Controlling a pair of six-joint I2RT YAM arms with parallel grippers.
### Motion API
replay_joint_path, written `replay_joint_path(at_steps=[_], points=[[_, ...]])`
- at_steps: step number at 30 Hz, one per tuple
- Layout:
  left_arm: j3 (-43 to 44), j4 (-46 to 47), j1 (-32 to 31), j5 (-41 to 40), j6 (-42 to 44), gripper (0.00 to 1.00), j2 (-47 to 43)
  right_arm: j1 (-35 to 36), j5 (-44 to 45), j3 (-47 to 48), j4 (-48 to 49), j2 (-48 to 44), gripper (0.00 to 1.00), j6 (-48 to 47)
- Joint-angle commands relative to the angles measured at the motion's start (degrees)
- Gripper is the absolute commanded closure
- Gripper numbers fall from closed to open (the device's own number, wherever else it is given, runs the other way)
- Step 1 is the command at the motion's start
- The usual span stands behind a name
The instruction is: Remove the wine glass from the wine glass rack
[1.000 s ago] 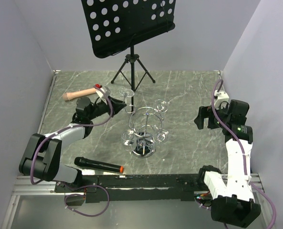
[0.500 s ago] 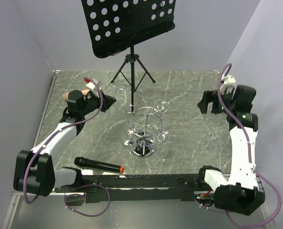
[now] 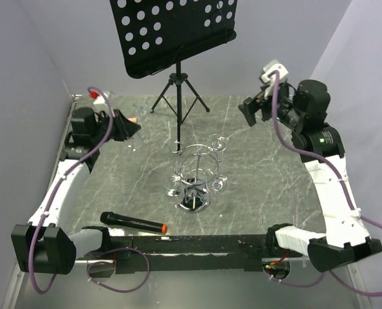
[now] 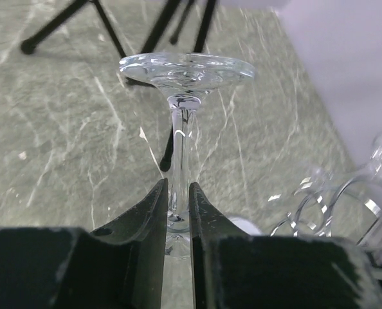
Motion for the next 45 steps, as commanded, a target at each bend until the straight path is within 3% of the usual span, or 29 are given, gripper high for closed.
replay_joint_path(at_steps=[1,9,16,20,30,45], points=[[8.12,-7.5,4.43,-0.86,-8.65,0.99,0.77,6.99,3.58,5.79,3.9,2.68,0.03,-8.4],[9.45,-14.9,12.44,7.39,-20.25,0.99,6.13,26.58,8.33,12.82,0.14,10.32,0.04,-20.69],[4.0,-11.48,19.47,16.7,-33.18,0.99,7.98,41.53,10.0,8.62,0.83,13.06,0.03,-31.86],[-1.88,-5.43,21.93,23.92,-45.47,0.99,9.04,46.72,10.79,6.41,2.24,14.72,0.03,-34.77],[-3.31,-8.91,22.38,23.75,-55.25,0.99,14.3,51.04,7.8,13.53,-0.23,26.58,0.02,-37.67],[-3.48,-19.29,22.55,23.14,-56.13,0.99,16.51,53.24,12.9,19.06,4.08,38.89,0.0,-38.47]])
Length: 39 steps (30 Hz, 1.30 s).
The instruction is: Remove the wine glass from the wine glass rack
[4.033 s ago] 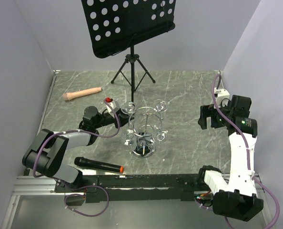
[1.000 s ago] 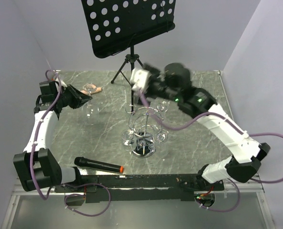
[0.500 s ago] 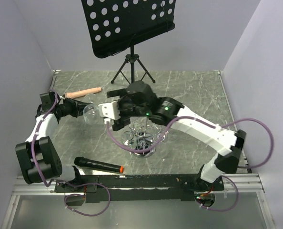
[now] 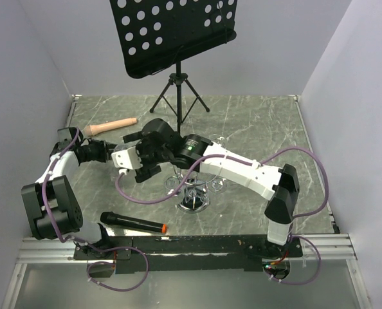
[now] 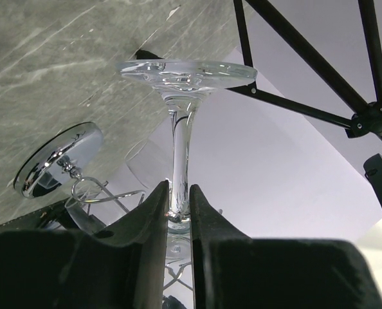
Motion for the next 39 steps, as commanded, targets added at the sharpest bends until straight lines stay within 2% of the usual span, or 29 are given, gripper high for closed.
replay_joint_path(at_steps=[1,22,39], points=[[1.16,-3.86,0.15,1.5,-3.56,0.99,-1.0,0.72,1.01,4.44,3.65,1.96,0.0,-0.02],[1.77,-6.94,0.23,-0.26,-2.86,0.99,-0.03,0.89,-6.81,12.0,2.15,11.01,0.0,6.14],[1.24,-7.55,0.15,-0.61,-2.95,0.99,-0.82,1.6,-7.69,12.62,2.85,12.25,0.09,3.24]])
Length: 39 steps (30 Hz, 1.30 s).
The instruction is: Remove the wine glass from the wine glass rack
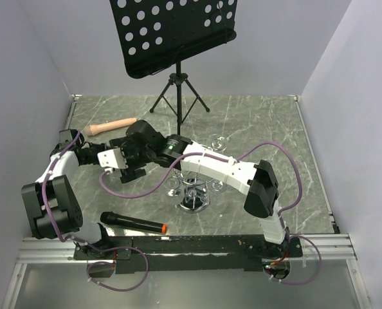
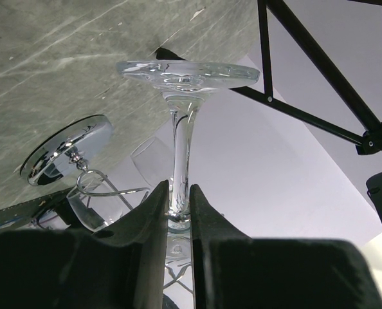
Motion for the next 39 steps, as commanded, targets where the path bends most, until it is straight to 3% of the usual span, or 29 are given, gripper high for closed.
replay_joint_path(at_steps=[1,17,39], points=[[1.16,-2.31,0.15,0.79,-3.12,0.99,-1.08,1.01,-1.11,3.22,1.67,0.88,0.09,-2.14],[1.16,-6.7,0.15,-1.59,-2.68,0.99,-2.75,1.09,0.73,2.61,1.59,1.85,0.08,-6.1],[0.72,-7.5,0.23,-1.94,-3.04,0.99,-3.37,0.92,0.47,1.2,-0.26,2.64,0.22,-7.24]])
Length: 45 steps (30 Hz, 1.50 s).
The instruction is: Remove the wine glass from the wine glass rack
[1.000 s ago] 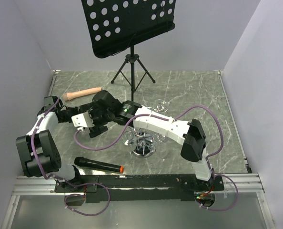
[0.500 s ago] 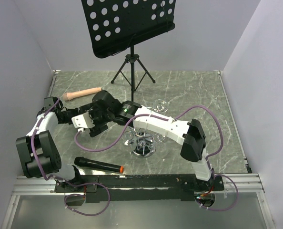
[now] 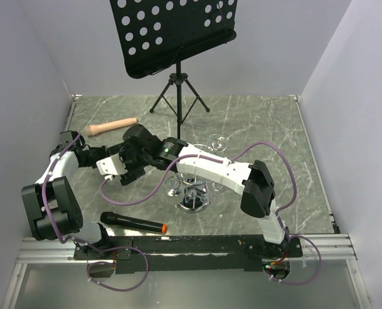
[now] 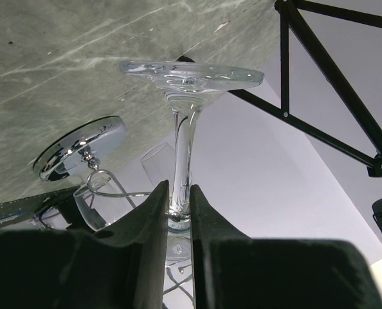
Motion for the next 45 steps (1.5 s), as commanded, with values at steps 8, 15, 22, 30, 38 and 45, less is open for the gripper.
replay_joint_path(at_steps=[8,15,22,30,38,45], points=[[0.83,-2.64,0.24,1.34,-3.47,0.99,-2.67,0.0,3.73,-0.12,3.17,0.58,0.13,-1.25],[0.74,-2.47,0.24,1.25,-3.47,0.99,-2.32,-0.35,4.17,-0.12,3.08,0.67,0.25,-1.34],[0.91,-2.12,0.32,0.46,-2.95,0.63,-2.49,-0.79,6.54,-0.38,5.1,-0.47,0.45,-1.17],[0.39,-2.03,0.85,-1.21,-0.93,0.15,-2.58,-2.37,8.3,3.74,4.4,0.49,0.57,0.24],[-1.98,-1.94,2.43,-1.82,0.75,0.15,-3.2,-5.44,9.18,12.09,0.1,2.52,0.59,5.07],[-2.34,-1.06,3.66,-2.0,1.1,0.15,-2.32,-8.7,8.13,13.33,-2.71,1.11,0.62,9.37]])
